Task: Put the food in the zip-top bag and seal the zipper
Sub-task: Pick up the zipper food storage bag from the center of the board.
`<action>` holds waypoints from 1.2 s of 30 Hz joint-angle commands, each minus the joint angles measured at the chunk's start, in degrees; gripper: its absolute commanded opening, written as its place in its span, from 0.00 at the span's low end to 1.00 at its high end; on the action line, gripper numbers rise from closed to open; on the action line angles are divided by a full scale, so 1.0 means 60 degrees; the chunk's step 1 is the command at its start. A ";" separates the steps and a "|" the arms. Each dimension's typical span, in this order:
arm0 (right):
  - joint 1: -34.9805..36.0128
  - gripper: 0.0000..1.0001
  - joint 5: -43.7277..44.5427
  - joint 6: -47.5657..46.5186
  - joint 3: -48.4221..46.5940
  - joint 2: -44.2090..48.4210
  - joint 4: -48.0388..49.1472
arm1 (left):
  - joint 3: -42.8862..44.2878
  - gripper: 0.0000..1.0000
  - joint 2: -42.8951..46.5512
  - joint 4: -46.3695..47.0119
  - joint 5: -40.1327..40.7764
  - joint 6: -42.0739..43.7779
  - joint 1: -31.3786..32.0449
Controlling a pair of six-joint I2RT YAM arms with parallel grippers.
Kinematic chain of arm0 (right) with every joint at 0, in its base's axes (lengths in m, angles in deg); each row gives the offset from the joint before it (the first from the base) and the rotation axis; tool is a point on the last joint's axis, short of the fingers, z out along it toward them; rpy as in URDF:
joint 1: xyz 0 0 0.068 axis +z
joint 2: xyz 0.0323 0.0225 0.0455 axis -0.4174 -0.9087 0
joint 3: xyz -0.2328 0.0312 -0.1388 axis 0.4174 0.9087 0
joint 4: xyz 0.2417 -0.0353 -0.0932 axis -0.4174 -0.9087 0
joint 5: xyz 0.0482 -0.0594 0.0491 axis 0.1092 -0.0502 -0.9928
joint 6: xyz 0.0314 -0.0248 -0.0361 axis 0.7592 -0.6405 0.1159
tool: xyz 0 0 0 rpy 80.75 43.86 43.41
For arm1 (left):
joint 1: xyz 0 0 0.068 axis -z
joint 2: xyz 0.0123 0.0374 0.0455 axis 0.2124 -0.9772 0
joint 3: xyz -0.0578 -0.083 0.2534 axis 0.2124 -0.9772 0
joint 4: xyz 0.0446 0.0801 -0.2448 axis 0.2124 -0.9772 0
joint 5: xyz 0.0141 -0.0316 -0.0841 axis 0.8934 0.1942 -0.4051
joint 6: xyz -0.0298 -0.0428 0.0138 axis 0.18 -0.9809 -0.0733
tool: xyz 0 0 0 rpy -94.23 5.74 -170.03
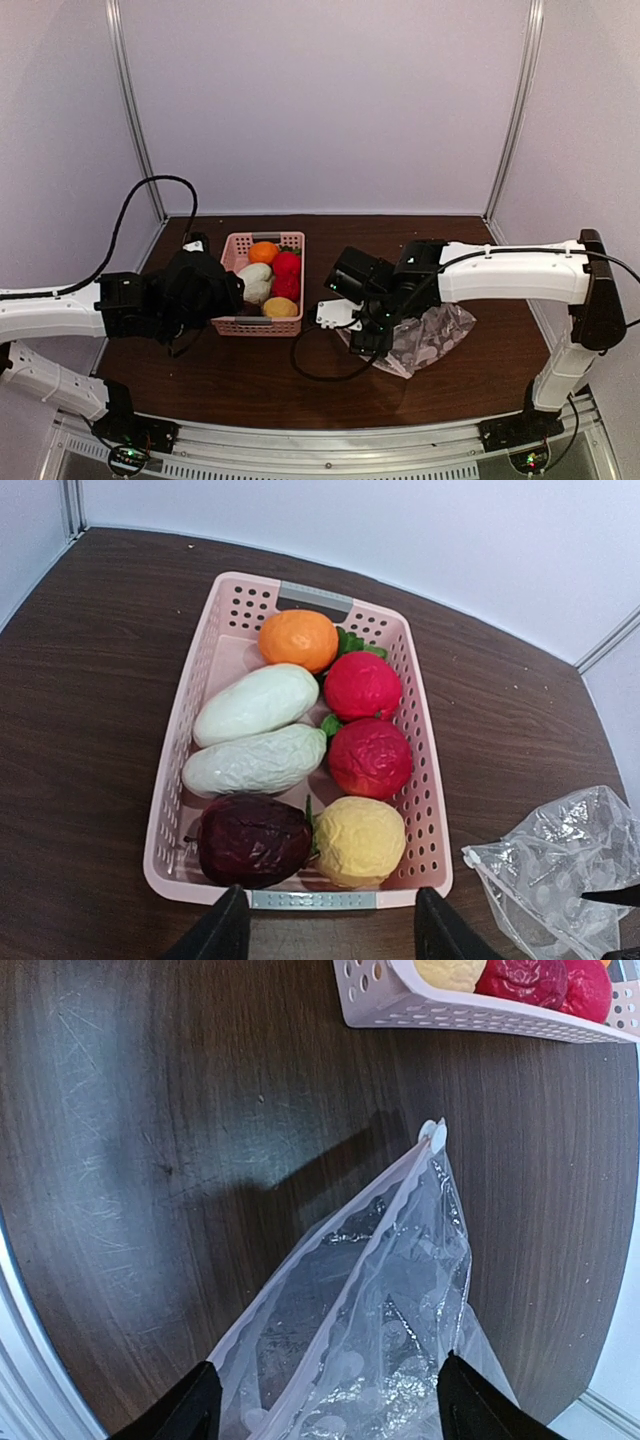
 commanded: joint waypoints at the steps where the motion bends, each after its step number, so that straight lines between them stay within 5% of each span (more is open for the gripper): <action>1: 0.0137 0.72 0.1262 0.0120 -0.0120 -0.0392 -0.0278 | -0.0339 0.57 0.0331 -0.0197 0.0402 -0.0192 -0.0057; 14: 0.0171 0.49 0.3300 -0.0240 0.0177 -0.0478 -0.0885 | -0.0450 0.57 0.0654 -0.0191 0.0794 0.0185 -0.0064; 21: 0.0113 0.53 0.3911 -0.0352 0.0977 -0.0565 -0.0920 | -0.0387 0.57 0.0539 -0.0145 0.0781 0.0294 -0.0064; 24: -0.0024 0.37 0.4240 -0.0357 0.1036 -0.0620 -0.0804 | -0.0431 0.57 0.0514 -0.0034 0.0774 0.0333 -0.0064; 28: -0.0444 0.01 0.5058 -0.0498 0.0965 -0.0515 -0.0593 | -0.0420 0.57 0.0378 0.0244 0.0656 0.0497 -0.0064; 36: -0.2604 0.00 0.3895 -0.0325 -0.0719 0.0426 -0.0538 | -0.0006 0.57 -0.0596 0.2052 -0.0181 0.1922 -0.0068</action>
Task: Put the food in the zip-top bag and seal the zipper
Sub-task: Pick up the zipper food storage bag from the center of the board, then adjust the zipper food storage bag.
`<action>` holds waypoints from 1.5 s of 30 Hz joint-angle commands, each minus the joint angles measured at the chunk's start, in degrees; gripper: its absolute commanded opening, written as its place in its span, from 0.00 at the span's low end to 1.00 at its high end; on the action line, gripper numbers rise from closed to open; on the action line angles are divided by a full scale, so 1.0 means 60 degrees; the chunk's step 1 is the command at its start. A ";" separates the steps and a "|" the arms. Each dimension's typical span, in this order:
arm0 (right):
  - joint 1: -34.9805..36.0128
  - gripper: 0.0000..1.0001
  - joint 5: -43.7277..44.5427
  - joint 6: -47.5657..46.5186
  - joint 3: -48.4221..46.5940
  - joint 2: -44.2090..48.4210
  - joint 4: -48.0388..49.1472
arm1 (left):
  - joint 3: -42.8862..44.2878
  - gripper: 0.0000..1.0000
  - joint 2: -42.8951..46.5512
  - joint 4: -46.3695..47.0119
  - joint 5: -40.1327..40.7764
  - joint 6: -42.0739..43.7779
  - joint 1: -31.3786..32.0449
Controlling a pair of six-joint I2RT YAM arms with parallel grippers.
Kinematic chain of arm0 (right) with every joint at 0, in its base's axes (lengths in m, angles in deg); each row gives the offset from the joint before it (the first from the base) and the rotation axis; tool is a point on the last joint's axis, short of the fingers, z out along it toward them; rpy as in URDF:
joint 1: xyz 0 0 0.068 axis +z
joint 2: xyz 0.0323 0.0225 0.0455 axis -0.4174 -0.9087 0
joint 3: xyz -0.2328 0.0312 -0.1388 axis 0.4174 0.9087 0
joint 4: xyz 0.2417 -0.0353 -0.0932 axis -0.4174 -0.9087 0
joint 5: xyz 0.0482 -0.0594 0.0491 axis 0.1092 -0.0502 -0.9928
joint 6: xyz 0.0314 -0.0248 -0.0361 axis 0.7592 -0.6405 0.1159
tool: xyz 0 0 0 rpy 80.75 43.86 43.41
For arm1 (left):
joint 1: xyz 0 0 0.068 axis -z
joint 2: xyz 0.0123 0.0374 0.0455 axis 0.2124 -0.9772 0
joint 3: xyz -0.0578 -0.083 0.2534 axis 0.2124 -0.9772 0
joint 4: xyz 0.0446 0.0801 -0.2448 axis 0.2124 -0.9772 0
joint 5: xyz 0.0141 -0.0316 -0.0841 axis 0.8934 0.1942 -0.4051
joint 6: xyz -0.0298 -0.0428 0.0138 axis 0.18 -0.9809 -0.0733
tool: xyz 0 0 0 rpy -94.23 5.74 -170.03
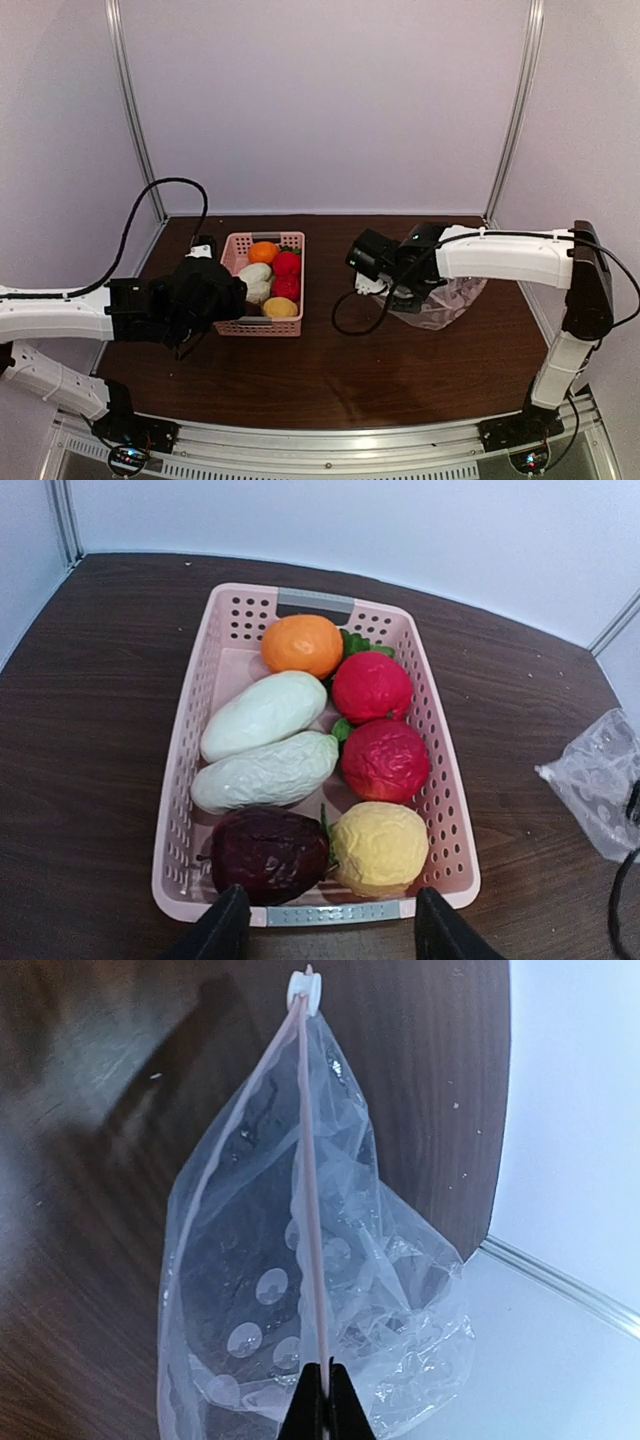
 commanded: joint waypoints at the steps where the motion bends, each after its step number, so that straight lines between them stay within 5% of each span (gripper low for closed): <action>1: -0.1494 0.00 -0.0988 0.0252 -0.1204 0.1148 0.0482 | 0.0513 0.57 -0.0670 0.1881 -0.0697 0.1148 -0.0065; 6: -0.2916 0.00 -0.2512 0.0637 -0.0184 0.2784 0.2782 | 0.1056 0.60 -0.1862 0.3549 -0.1912 0.1639 -0.0057; 15: -0.3203 0.00 -0.4049 0.1451 0.2161 0.3907 0.5814 | 0.3917 0.66 -0.5085 0.6308 -0.5024 0.2003 -0.0035; 37: -0.3325 0.00 -0.7499 0.2882 0.2382 0.3512 0.6518 | 0.7198 0.64 -0.8104 0.5077 -0.4432 0.0291 -0.0028; 45: -0.3375 0.00 -0.6328 0.2842 0.2337 0.3774 0.6493 | 0.7730 0.50 -0.8742 0.3424 -0.4205 -0.0808 -0.0136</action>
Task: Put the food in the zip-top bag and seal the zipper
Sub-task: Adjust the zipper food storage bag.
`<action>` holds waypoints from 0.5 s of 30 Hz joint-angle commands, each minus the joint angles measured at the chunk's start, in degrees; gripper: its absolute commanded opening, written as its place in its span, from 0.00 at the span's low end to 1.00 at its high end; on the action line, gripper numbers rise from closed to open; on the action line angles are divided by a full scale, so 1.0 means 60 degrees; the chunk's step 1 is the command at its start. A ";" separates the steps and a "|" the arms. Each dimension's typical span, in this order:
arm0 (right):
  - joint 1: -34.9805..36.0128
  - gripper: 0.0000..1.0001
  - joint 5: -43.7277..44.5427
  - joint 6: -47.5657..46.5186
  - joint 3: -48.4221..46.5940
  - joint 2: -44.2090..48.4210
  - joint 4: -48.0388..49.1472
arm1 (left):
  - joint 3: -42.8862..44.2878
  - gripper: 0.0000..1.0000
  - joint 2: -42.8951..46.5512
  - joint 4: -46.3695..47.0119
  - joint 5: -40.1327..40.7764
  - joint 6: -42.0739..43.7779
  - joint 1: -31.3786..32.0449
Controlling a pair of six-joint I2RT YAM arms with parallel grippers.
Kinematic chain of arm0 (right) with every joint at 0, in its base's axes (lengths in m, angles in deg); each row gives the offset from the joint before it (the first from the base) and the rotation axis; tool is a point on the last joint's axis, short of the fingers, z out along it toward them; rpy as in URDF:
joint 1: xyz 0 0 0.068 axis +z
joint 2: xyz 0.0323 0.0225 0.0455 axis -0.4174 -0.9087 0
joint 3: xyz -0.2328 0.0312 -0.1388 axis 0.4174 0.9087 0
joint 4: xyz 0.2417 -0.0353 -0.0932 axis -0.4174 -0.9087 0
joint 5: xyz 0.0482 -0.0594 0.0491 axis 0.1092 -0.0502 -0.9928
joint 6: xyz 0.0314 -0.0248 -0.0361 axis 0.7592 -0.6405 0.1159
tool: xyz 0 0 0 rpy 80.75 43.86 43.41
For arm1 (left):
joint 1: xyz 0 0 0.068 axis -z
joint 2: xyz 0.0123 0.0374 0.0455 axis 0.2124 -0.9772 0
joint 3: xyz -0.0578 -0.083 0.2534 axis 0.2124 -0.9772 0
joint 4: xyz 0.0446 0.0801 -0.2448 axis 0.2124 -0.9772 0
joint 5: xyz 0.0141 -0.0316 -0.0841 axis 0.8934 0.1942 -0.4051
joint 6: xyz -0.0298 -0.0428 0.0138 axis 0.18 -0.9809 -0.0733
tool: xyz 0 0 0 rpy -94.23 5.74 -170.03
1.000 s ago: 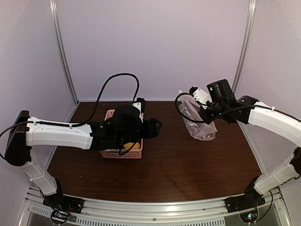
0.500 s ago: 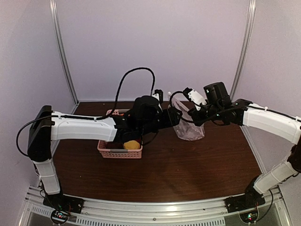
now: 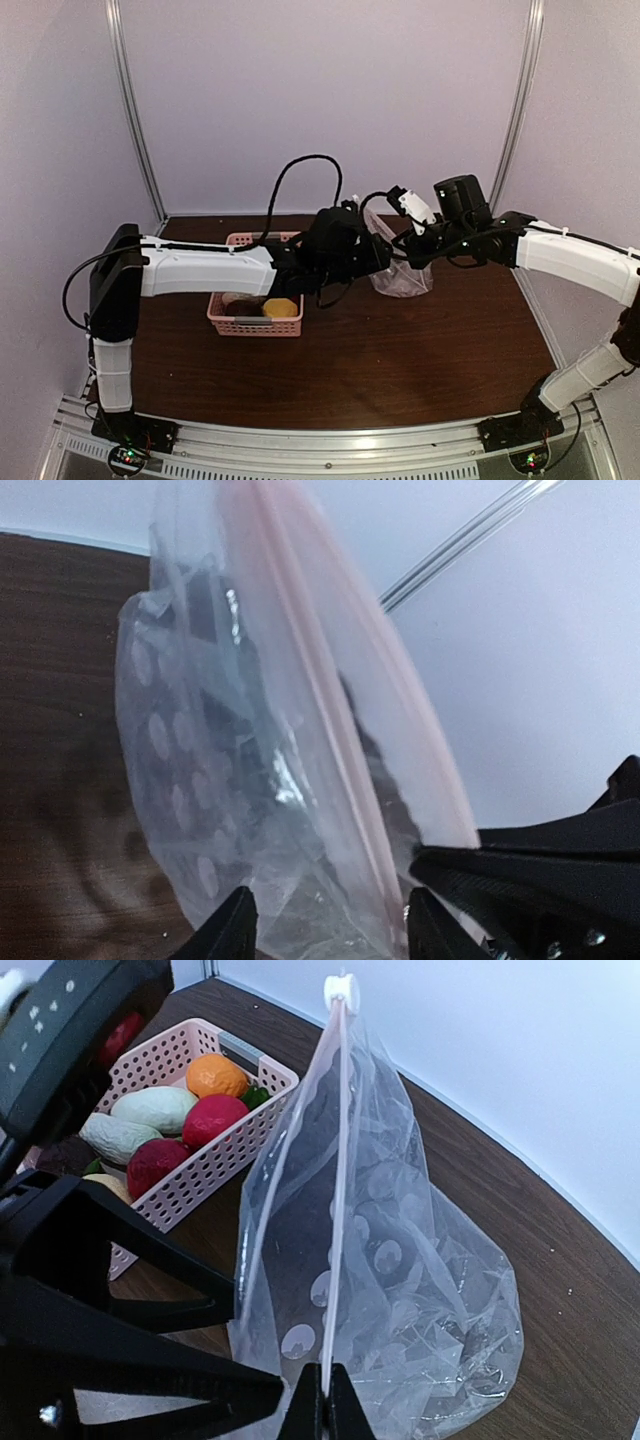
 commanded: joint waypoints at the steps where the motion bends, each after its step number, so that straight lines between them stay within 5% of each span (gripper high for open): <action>1: -0.0140 0.00 0.1161 0.0011 0.0016 0.0315 0.0149 | 0.0005 0.47 -0.0305 -0.1002 0.0203 -0.0847 -0.0131; 8: -0.0394 0.00 0.1468 -0.0250 -0.0146 0.0719 -0.0140 | -0.0478 0.21 -0.0503 -0.0130 -0.0196 -0.0972 -0.0181; 15: -0.0432 0.00 0.1330 -0.0361 0.0353 0.1085 -0.0249 | 0.0290 0.14 -0.1097 -0.0394 -0.0056 -0.0526 -0.0285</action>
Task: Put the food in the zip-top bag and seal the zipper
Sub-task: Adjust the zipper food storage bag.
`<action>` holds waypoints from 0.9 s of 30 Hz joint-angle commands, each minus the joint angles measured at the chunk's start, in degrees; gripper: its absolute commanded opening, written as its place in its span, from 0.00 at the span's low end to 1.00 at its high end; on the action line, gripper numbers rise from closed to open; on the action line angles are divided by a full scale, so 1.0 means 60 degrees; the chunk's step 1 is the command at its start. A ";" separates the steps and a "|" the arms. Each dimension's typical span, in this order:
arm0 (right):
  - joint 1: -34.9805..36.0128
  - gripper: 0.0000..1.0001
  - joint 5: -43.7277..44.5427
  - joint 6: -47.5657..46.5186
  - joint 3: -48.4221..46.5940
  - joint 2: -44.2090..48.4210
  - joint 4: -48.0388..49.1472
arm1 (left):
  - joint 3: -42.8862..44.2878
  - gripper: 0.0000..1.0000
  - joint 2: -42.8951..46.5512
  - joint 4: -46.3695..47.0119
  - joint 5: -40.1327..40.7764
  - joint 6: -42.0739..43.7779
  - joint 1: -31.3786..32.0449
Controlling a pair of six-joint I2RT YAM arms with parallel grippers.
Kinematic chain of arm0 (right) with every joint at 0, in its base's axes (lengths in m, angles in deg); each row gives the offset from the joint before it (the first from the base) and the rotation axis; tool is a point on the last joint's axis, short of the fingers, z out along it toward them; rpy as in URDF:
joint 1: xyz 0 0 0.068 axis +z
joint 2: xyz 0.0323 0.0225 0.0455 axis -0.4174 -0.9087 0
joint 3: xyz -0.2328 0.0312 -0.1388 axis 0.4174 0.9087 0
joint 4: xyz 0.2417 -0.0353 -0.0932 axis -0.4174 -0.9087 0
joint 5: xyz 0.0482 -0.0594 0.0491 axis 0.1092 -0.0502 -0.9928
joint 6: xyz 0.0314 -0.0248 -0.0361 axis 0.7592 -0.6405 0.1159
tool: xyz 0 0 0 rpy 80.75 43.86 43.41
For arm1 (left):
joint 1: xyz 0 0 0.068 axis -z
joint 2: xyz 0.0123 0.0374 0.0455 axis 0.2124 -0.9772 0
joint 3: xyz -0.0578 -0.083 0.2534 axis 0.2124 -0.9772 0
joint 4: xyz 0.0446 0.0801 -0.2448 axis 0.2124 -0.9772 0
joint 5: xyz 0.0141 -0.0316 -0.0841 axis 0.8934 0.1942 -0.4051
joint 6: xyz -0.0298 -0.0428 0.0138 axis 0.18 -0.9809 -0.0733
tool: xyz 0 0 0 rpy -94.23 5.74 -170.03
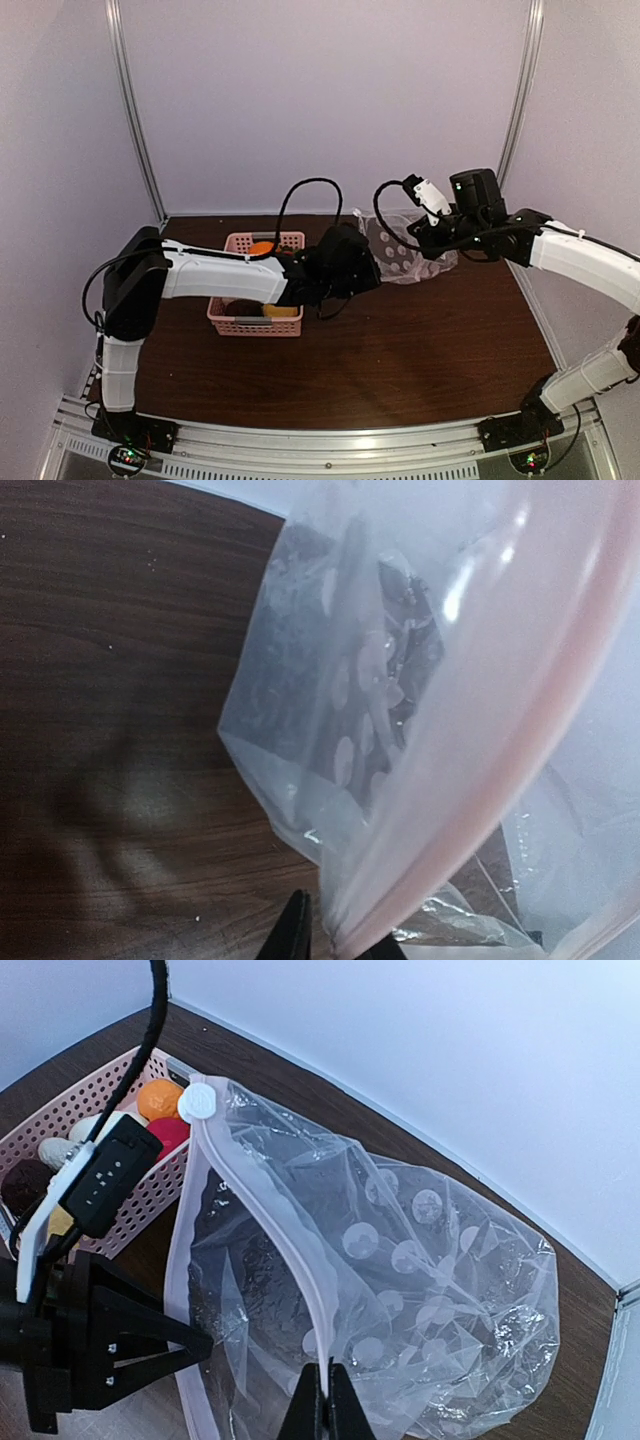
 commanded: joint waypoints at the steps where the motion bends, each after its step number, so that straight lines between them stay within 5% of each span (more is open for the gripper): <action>1: -0.0142 0.00 0.0697 -0.0182 0.0574 0.0663 -0.0038 | 0.0554 0.14 -0.0453 -0.0211 0.0170 0.0093 -0.0214; 7: -0.0823 0.00 0.0631 -0.0163 0.1207 0.0907 0.0479 | 0.0979 0.15 -0.0880 0.0134 0.0137 0.0689 -0.0263; 11: -0.0844 0.00 0.0611 -0.0390 0.1576 0.0596 0.0735 | 0.1157 0.39 -0.0695 0.1407 -0.0995 0.2603 -0.0259; 15: -0.0996 0.00 0.0633 -0.0391 0.1876 0.0414 0.1275 | 0.1621 0.59 0.0163 -0.0779 -0.0304 0.3747 -0.0251; 20: -0.1121 0.00 0.1079 -0.0634 0.1979 0.0142 0.1754 | -0.0242 0.72 0.2173 -0.1877 -0.0716 0.4584 -0.0258; 27: -0.1197 0.00 0.0375 -0.0725 0.2165 0.0199 0.1711 | -0.2506 0.75 0.4513 -0.4213 0.0332 0.5229 -0.0407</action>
